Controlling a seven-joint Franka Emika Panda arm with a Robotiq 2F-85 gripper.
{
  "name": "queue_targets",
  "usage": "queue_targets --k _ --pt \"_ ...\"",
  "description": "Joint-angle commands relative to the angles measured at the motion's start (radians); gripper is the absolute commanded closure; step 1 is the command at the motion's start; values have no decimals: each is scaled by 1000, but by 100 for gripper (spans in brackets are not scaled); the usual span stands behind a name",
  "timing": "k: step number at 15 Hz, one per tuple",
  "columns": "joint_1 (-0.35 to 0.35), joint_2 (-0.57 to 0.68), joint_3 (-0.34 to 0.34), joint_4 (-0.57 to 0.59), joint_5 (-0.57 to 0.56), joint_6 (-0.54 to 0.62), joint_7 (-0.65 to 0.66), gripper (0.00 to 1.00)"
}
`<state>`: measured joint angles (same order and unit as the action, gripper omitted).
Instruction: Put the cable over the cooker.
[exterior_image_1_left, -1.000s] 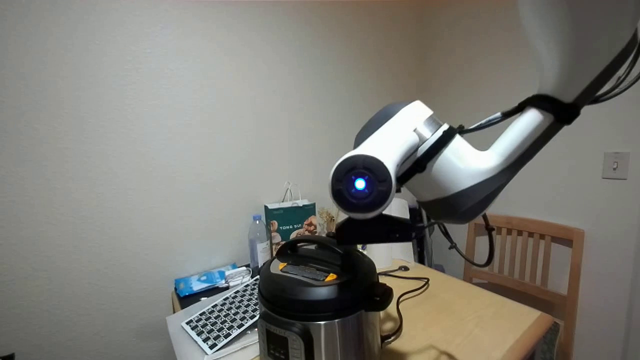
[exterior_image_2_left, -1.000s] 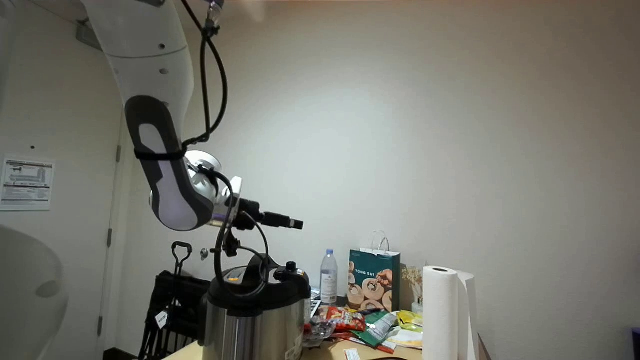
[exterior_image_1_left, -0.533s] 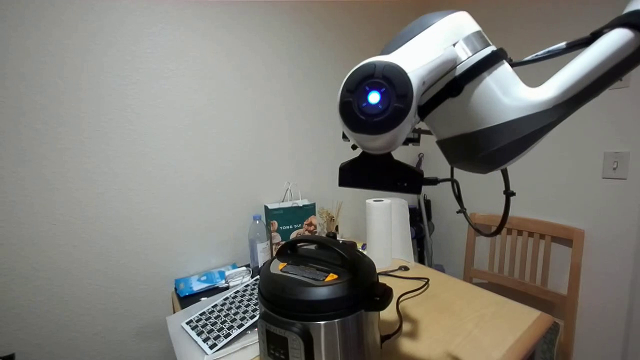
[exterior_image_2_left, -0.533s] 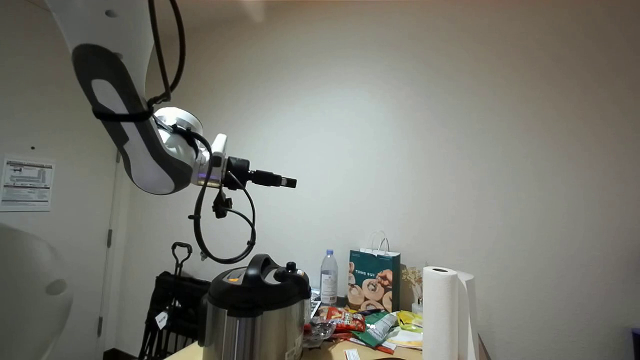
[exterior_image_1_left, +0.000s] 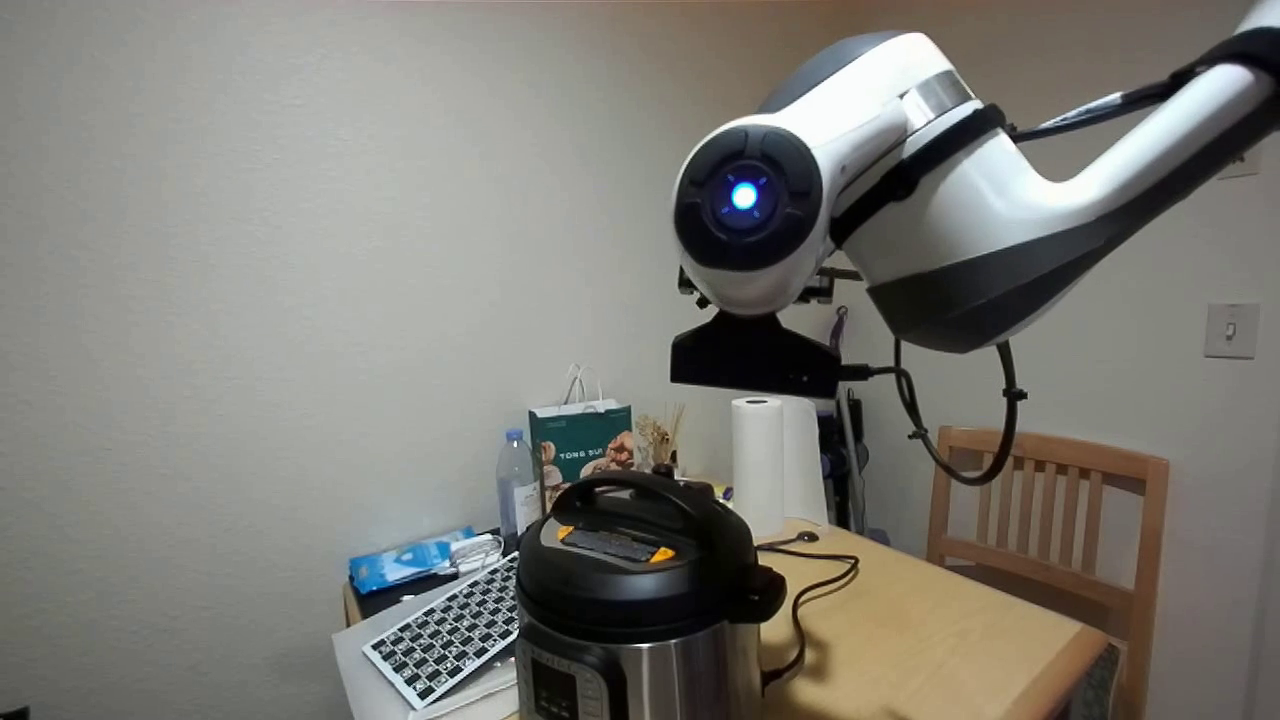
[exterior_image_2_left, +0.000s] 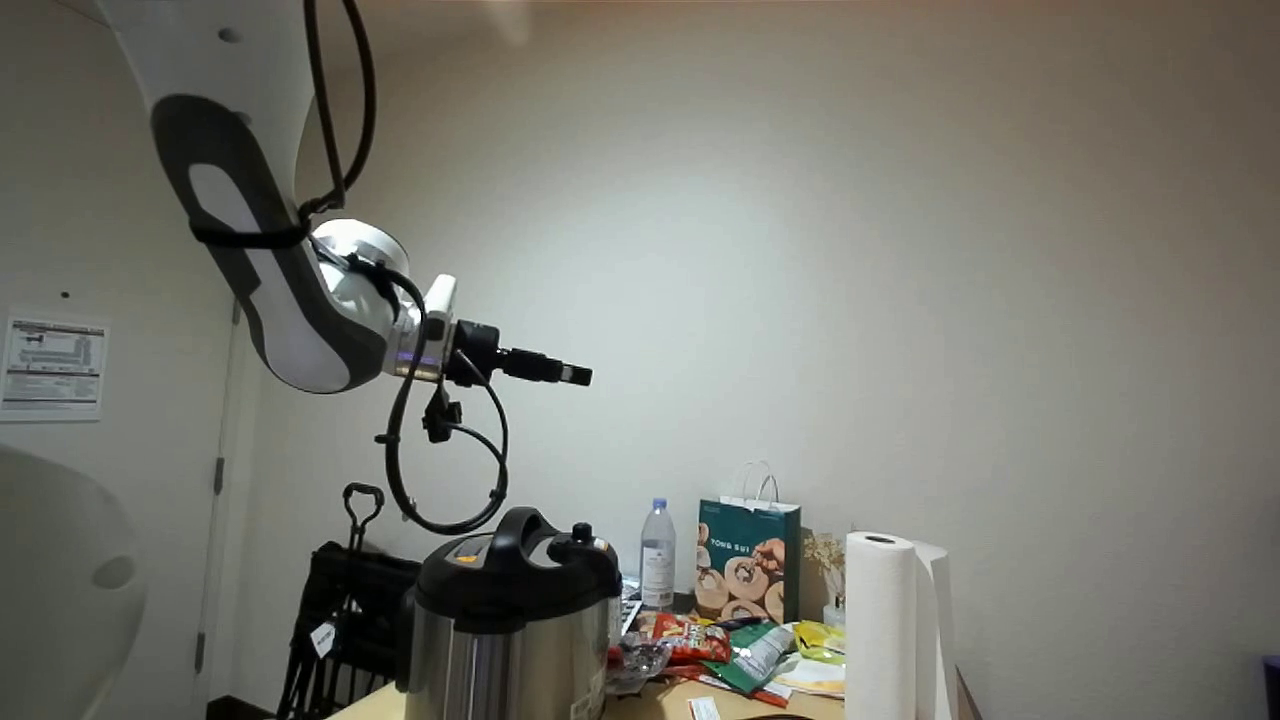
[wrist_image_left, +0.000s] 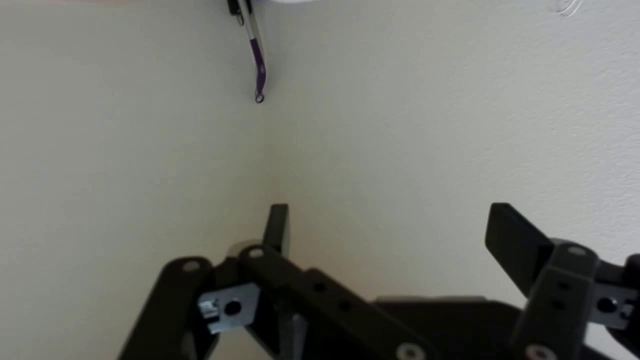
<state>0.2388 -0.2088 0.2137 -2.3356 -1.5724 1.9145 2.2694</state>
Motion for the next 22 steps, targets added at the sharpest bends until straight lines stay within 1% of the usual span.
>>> queue_targets --k 1,3,5,6,7,8,9,14,15,17,19,22 --pt "8 -50 -36 34 124 166 -21 0" --pt "-5 -86 -63 44 223 250 -44 0" --pt "-16 -132 -96 41 337 305 -62 0" --pt "-20 -144 -111 43 411 312 -89 0" --pt "-28 -151 -113 48 482 264 -107 0" --pt "-38 -112 -77 61 390 273 -63 0" --pt "-46 -124 -80 62 406 272 -75 0" --pt "-46 -113 -65 62 404 271 -74 0" --pt "-45 -114 -97 66 491 296 -97 0" --pt "-63 -121 -130 50 611 306 -117 0" --pt "-88 -123 -156 32 714 304 -127 0" --pt "-140 -112 -173 11 848 273 -108 0"
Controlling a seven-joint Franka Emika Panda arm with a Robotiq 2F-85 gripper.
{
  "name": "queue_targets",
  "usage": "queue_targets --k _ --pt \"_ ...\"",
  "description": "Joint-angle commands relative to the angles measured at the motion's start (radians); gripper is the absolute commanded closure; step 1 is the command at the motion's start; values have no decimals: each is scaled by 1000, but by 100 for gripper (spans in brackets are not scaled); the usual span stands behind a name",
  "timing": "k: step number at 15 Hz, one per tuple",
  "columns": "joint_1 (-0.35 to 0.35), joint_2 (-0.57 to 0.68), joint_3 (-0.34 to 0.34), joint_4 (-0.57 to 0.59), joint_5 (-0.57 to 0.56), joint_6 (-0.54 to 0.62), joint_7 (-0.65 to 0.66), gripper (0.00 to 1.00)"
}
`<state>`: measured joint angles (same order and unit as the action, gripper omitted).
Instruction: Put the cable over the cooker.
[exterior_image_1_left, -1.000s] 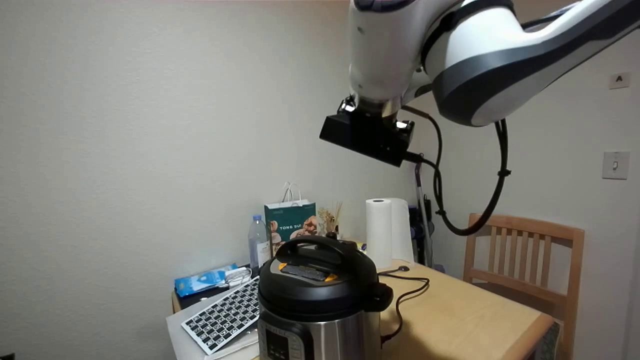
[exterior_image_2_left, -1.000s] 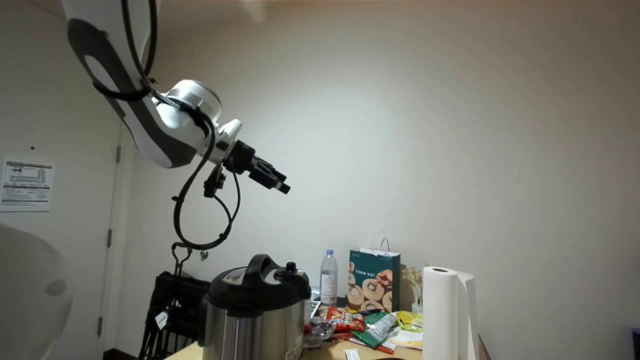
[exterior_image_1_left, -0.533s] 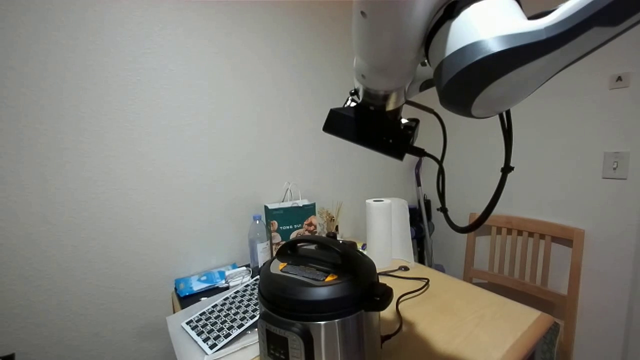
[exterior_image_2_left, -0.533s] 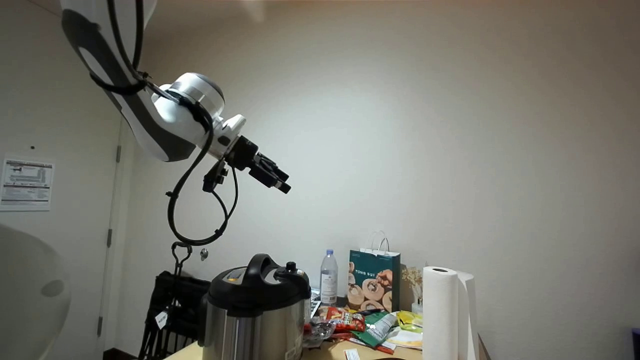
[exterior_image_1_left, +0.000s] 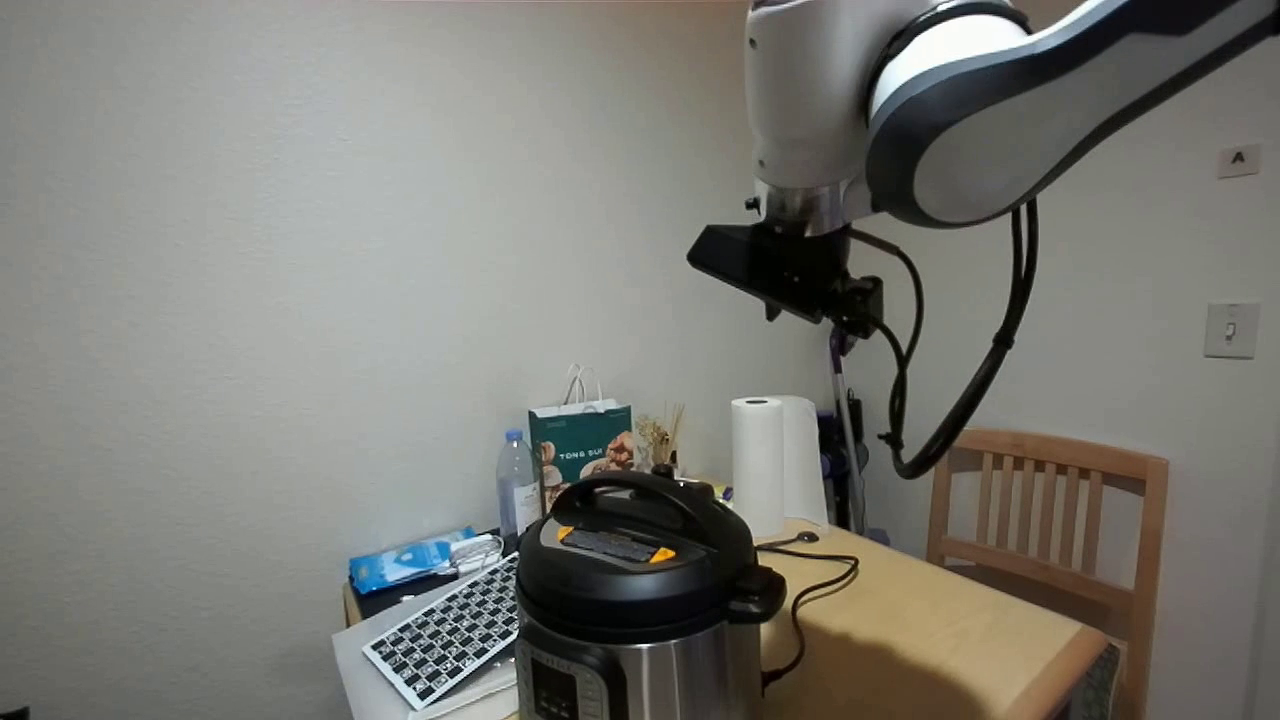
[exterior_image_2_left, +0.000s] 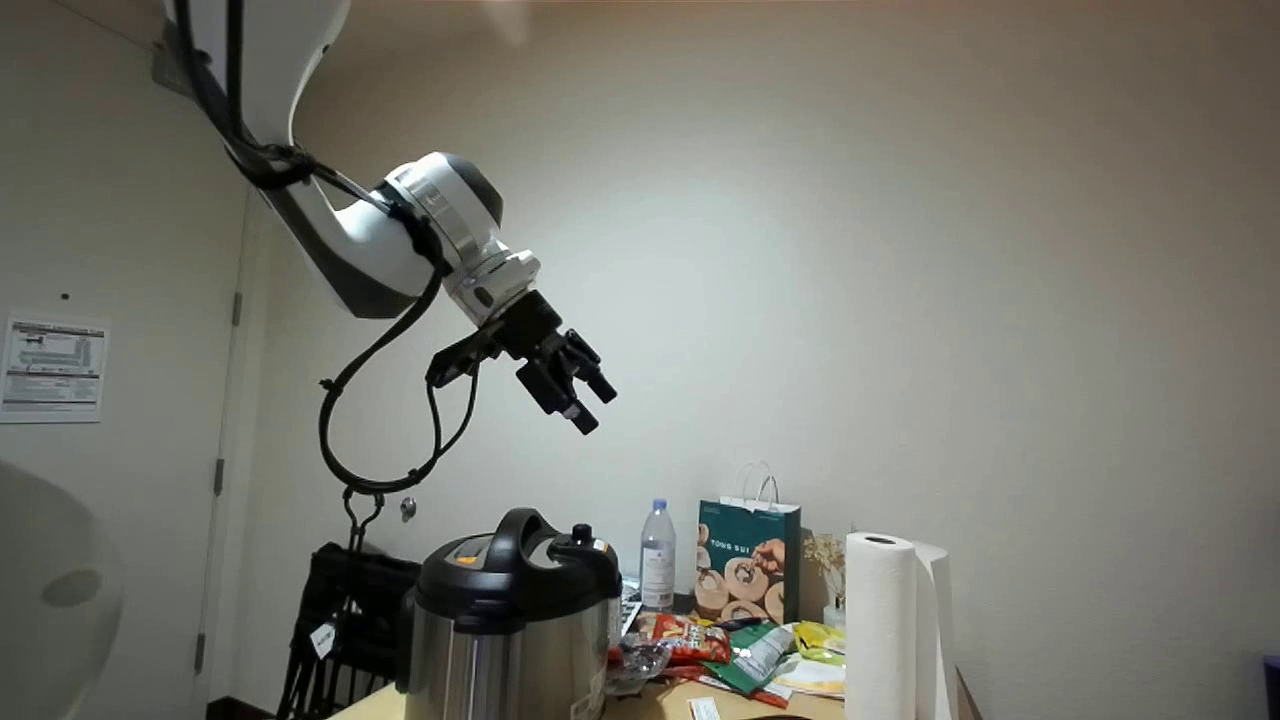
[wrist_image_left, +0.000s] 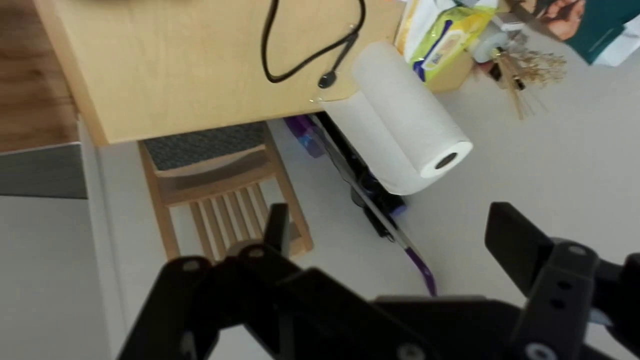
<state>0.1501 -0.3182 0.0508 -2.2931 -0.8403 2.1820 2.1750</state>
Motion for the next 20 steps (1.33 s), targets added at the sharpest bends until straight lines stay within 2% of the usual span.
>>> queue_targets --k 1,2,4,5,9,12,15,18,19,20 --pt "-73 0 -13 -42 155 -6 -2 0" --pt "-93 6 -12 -50 187 -14 15 0" --pt "-141 17 13 -58 182 -77 91 0" --pt "-133 10 13 -50 165 -37 27 0" --pt "-149 19 15 -55 166 -64 65 0" --pt "-158 73 -32 -40 137 107 -71 0" --pt "-198 147 -52 -12 54 245 -201 0" --pt "-220 221 -56 49 14 238 -221 0" --pt "-212 169 -51 1 39 234 -192 0" --pt "-213 186 -54 14 38 234 -194 0"
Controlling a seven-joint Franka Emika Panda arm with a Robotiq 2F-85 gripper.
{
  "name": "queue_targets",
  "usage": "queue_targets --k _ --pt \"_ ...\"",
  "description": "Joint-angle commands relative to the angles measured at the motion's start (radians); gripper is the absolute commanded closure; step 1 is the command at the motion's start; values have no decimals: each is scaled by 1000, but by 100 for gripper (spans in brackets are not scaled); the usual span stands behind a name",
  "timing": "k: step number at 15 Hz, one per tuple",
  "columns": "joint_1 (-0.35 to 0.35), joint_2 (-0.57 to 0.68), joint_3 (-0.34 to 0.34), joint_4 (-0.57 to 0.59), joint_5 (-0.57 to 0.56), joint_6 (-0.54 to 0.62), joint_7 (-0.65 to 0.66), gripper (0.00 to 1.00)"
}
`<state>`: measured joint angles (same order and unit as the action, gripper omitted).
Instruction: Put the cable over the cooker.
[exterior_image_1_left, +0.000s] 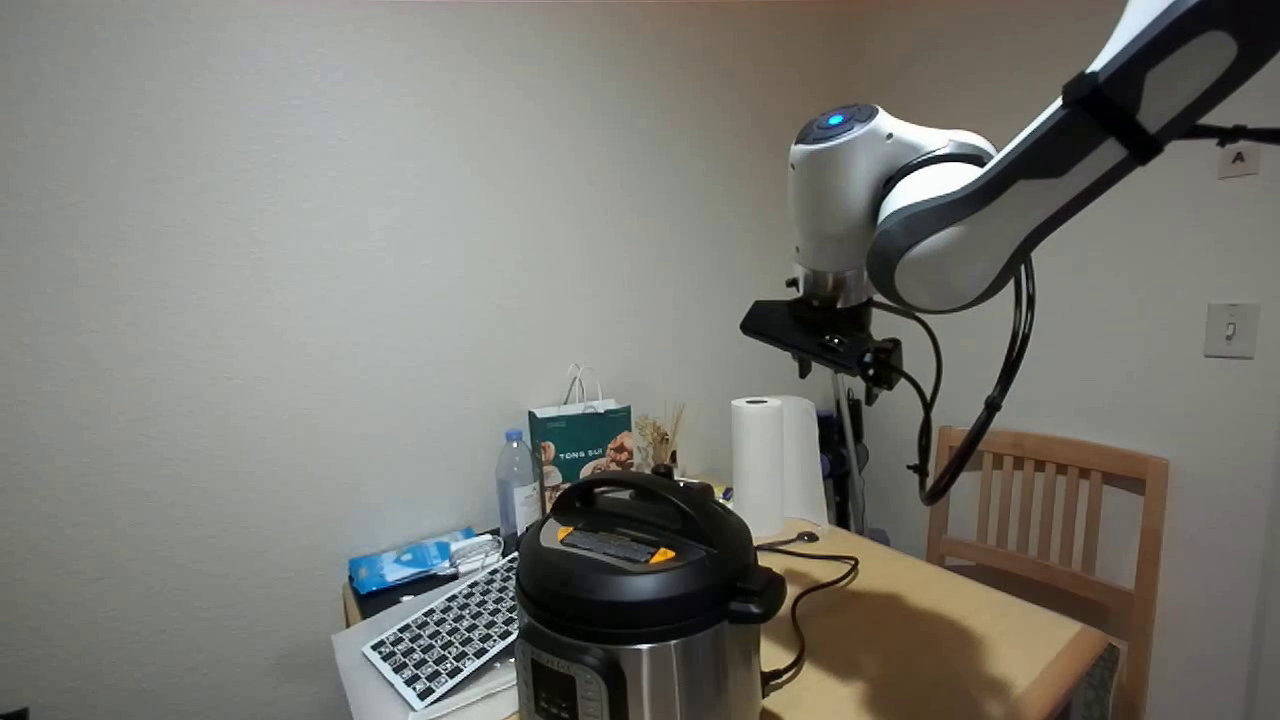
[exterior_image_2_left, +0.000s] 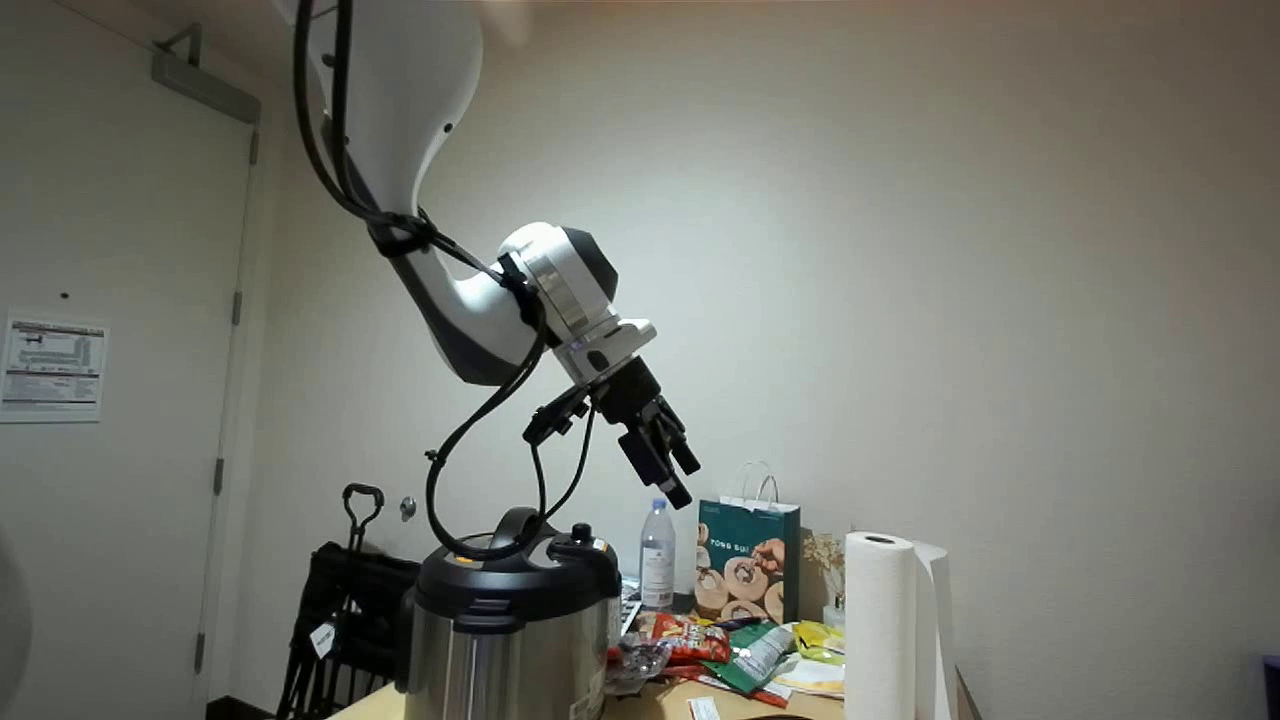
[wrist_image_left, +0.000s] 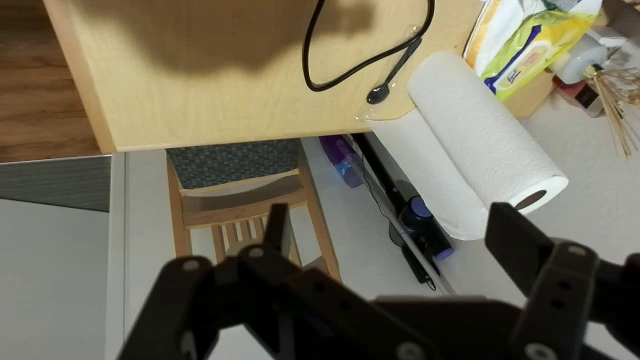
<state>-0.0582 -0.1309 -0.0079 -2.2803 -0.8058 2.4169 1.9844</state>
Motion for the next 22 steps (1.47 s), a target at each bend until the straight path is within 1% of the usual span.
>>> queue_targets --k 1,5,8,13,16,18,19,20,22 --pt "-4 5 4 3 3 -1 -3 0" --pt "-3 -1 8 3 3 -2 -3 0" --pt "-8 71 -7 53 16 34 -39 0" --pt "-3 194 -26 166 27 39 -88 0" --pt "0 284 -42 241 55 21 -140 0" --pt "5 334 -58 280 54 -9 -142 0" --pt "15 350 -70 295 37 -65 -120 0" --pt "20 309 -70 249 33 -9 -102 0" --pt "25 332 -80 261 33 -12 -101 0"
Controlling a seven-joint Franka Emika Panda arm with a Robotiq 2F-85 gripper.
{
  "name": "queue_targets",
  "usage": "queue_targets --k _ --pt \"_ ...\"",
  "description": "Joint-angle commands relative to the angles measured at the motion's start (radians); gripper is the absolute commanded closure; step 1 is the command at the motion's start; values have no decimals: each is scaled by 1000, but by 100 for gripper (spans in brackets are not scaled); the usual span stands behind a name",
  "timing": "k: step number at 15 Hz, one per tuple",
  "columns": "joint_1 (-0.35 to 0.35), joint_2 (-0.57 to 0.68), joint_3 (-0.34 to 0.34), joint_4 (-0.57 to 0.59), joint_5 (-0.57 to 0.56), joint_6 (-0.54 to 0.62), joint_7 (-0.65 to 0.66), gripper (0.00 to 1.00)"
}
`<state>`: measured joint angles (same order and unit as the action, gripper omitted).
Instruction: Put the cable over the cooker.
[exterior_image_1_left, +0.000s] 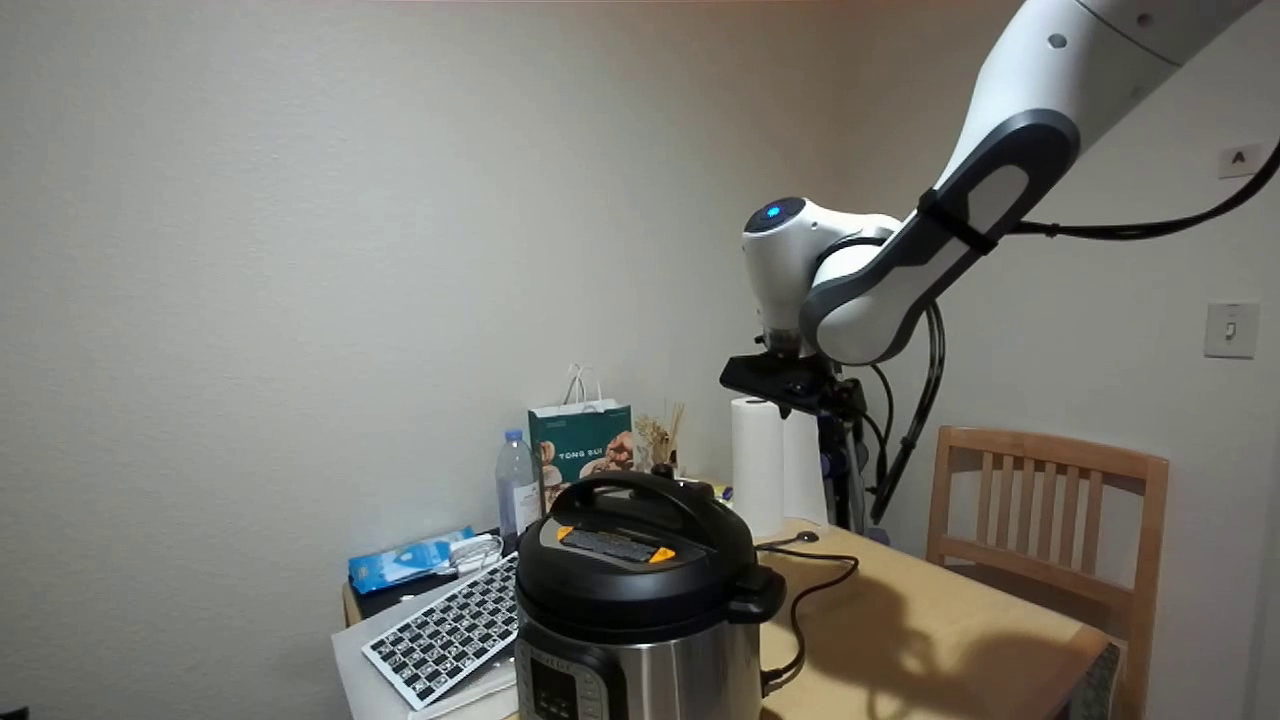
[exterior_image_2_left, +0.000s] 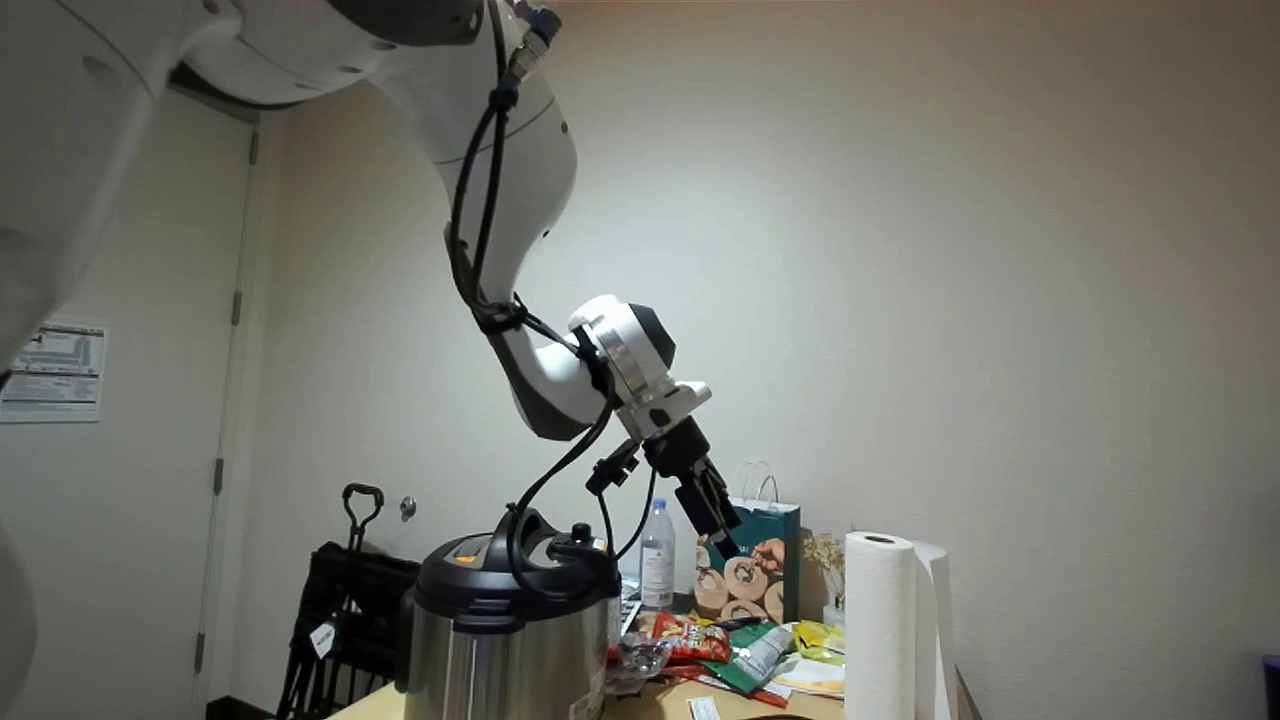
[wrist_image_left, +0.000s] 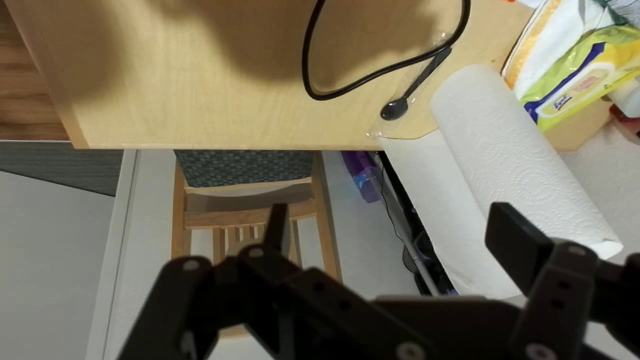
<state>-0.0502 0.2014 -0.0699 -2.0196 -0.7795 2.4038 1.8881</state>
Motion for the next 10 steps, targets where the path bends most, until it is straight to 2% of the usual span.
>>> queue_targets --k 1,5,10 --pt "19 -1 -18 1 6 1 -5 0" --pt "22 -5 -17 1 6 0 -5 0" --pt "9 128 -9 82 134 47 -203 0"
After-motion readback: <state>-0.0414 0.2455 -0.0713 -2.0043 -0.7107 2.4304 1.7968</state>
